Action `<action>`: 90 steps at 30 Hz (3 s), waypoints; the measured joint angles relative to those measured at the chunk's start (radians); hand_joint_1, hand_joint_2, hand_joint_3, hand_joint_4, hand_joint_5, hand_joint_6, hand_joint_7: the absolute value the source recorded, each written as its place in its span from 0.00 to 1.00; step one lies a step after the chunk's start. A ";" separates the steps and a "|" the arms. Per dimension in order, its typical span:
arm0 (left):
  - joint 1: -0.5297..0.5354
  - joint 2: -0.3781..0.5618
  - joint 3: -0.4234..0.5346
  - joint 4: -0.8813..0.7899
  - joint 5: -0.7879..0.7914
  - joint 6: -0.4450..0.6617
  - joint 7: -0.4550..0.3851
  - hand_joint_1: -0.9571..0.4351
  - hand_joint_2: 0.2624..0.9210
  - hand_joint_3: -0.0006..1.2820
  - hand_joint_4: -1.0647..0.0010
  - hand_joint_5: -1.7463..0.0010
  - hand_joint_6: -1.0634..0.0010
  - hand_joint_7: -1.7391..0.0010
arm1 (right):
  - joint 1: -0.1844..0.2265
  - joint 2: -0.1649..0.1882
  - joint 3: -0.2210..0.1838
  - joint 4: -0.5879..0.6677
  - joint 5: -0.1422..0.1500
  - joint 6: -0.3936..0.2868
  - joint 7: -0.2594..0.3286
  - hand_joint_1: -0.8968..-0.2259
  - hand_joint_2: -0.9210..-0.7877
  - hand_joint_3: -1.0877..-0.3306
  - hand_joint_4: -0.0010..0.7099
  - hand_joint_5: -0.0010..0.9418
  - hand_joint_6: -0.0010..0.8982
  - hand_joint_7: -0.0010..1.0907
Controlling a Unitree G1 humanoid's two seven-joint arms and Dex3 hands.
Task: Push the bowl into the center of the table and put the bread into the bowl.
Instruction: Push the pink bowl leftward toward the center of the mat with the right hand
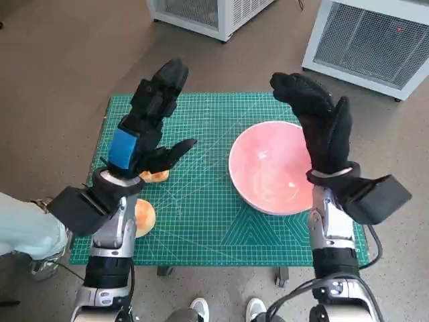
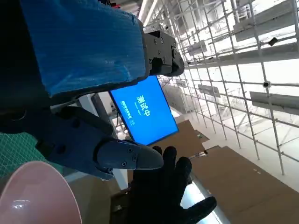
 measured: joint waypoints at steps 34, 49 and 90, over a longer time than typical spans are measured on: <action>0.001 0.006 0.007 0.003 0.000 -0.003 0.001 0.34 1.00 0.20 0.84 1.00 0.97 0.74 | -0.027 -0.218 -0.216 0.556 -0.020 -0.163 -0.194 0.43 0.00 0.39 0.34 0.02 0.13 0.38; 0.001 0.005 0.007 0.010 0.001 -0.007 0.006 0.35 1.00 0.20 0.84 1.00 0.97 0.74 | -0.032 -0.180 -0.268 0.671 -0.001 -0.040 -0.228 0.51 0.00 0.38 0.39 0.01 0.21 0.31; 0.061 0.034 0.037 -0.032 -0.001 -0.001 0.010 0.33 1.00 0.17 0.82 1.00 0.95 0.75 | -0.169 0.038 -0.343 0.716 0.071 0.173 -0.191 0.45 0.00 0.27 0.45 0.01 0.33 0.26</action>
